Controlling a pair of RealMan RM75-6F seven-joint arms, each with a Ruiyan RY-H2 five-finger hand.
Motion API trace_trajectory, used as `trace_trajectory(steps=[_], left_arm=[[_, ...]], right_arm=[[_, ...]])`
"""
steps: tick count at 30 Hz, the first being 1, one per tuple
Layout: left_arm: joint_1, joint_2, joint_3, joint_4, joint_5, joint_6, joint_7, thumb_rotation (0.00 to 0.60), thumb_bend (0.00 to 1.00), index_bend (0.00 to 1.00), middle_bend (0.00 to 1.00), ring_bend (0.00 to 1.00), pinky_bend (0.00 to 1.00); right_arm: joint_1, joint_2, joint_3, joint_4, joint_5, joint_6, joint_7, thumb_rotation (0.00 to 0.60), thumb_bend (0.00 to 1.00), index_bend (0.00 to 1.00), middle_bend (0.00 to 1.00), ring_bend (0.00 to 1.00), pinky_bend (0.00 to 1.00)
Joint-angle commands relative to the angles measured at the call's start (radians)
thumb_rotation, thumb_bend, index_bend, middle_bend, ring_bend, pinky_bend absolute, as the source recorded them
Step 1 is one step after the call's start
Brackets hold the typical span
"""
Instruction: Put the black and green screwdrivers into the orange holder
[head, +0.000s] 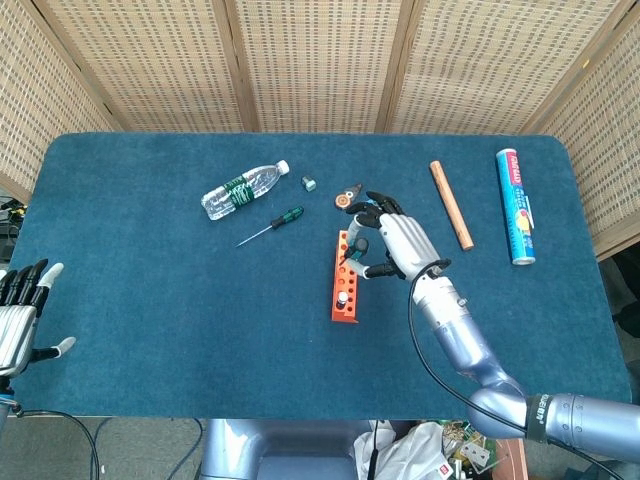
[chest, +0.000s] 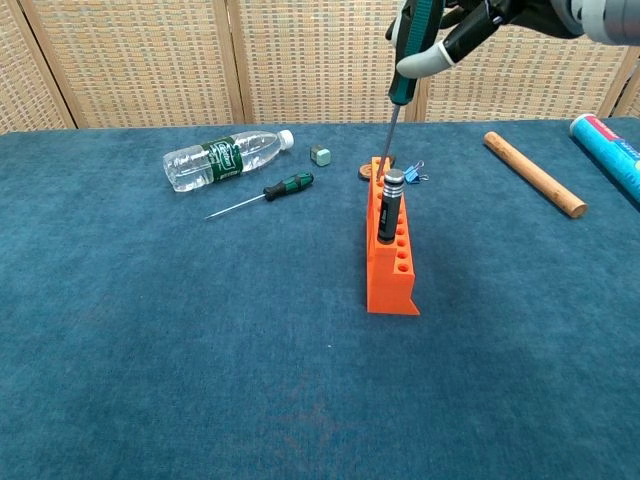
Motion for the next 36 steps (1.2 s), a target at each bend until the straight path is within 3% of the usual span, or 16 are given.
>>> trace_trajectory(steps=[1, 36], left_arm=[[0.0, 0.0, -0.001, 0.0, -0.001, 0.0, 0.0, 0.6, 0.0, 0.0, 0.0, 0.0, 0.0], [-0.004, 0.0, -0.001, 0.001, -0.008, -0.004, 0.0, 0.6, 0.0, 0.0, 0.0, 0.0, 0.0]], right_arm=[[0.001, -0.002, -0.003, 0.003, 0.002, 0.001, -0.001, 0.6, 0.39, 0.65, 0.23, 0.0, 0.0], [0.021, -0.034, -0.032, 0.036, 0.01, 0.0, -0.023, 0.6, 0.39, 0.65, 0.23, 0.0, 0.0]])
